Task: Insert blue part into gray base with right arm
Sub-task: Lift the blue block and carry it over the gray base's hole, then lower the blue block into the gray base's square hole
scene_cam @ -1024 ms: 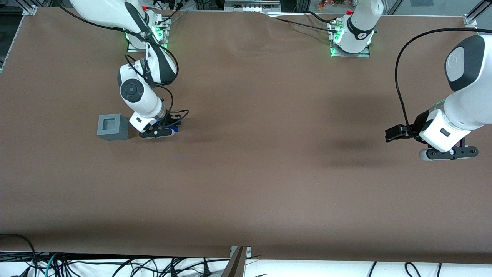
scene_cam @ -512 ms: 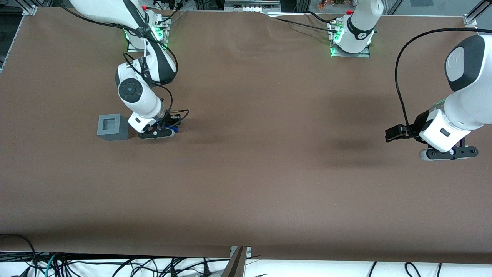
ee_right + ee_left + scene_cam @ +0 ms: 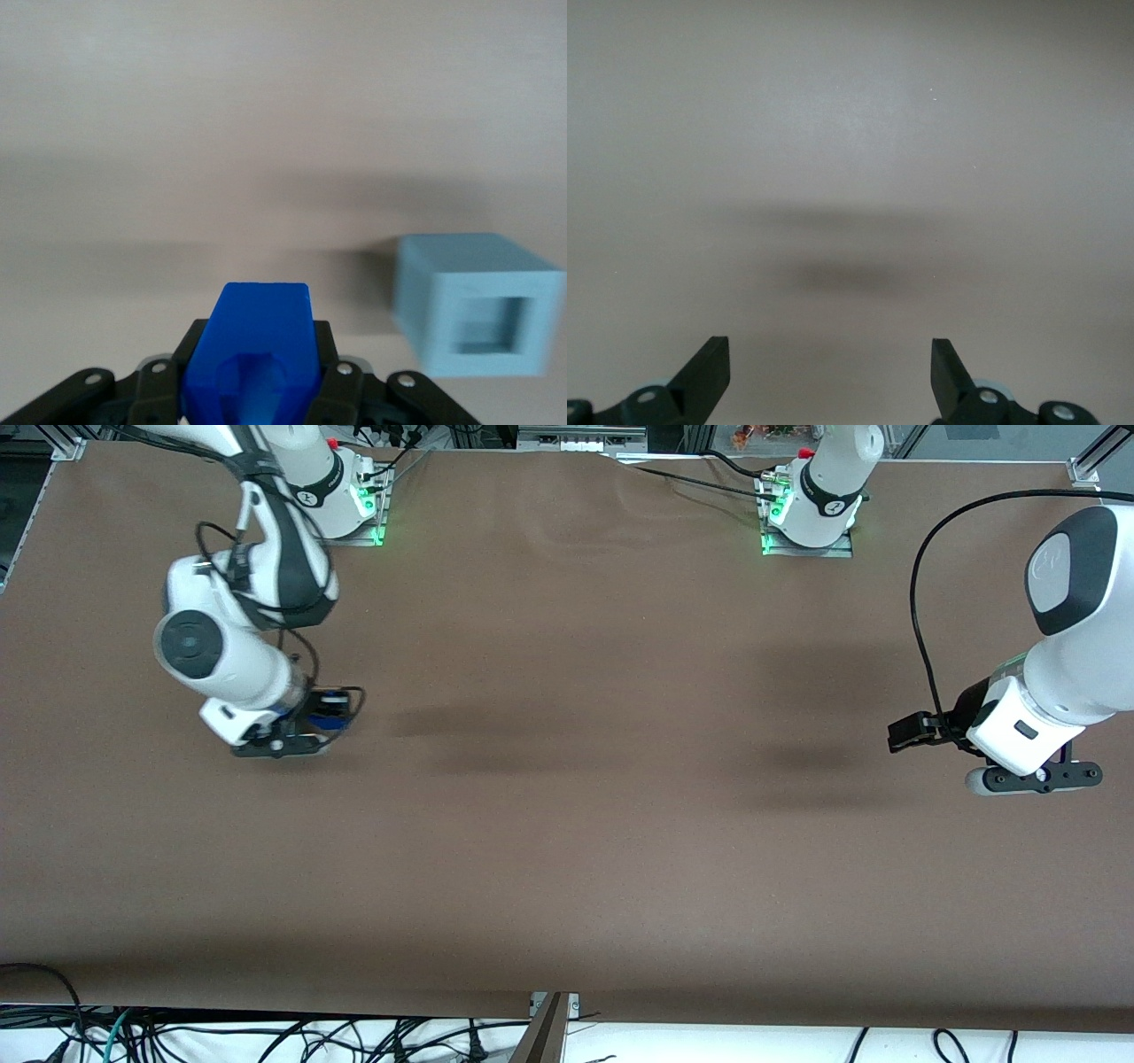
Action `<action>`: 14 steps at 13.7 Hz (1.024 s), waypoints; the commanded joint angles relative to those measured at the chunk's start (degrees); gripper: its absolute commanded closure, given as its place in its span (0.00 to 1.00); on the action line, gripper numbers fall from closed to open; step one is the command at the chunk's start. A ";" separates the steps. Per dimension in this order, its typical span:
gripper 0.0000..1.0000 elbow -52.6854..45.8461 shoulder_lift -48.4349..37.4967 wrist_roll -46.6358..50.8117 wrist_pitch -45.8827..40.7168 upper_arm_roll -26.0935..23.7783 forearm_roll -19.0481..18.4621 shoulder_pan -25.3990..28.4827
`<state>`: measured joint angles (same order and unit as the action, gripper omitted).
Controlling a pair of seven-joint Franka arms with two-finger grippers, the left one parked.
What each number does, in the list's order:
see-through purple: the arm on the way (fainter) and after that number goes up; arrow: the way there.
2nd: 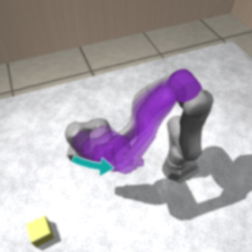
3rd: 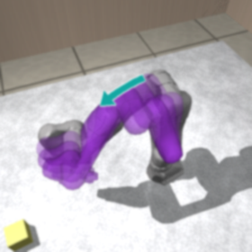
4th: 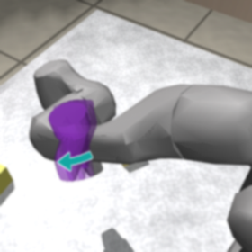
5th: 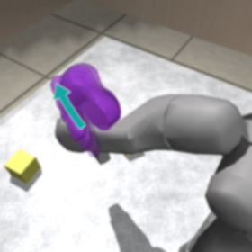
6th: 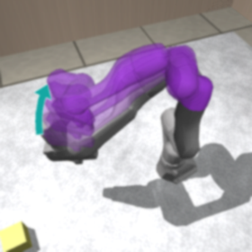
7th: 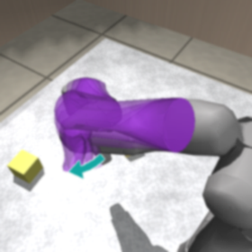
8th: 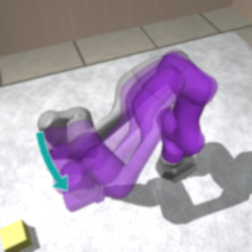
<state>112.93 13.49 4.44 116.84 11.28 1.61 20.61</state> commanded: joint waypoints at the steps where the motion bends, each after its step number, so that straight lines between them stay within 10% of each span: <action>1: 0.67 -0.26 -0.84 -9.14 -2.84 5.83 0.50 0.31; 14: 0.67 8.36 -0.84 -15.78 5.32 13.06 0.50 0.22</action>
<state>119.85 13.67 -10.09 120.57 23.96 1.62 20.49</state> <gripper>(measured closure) 0.493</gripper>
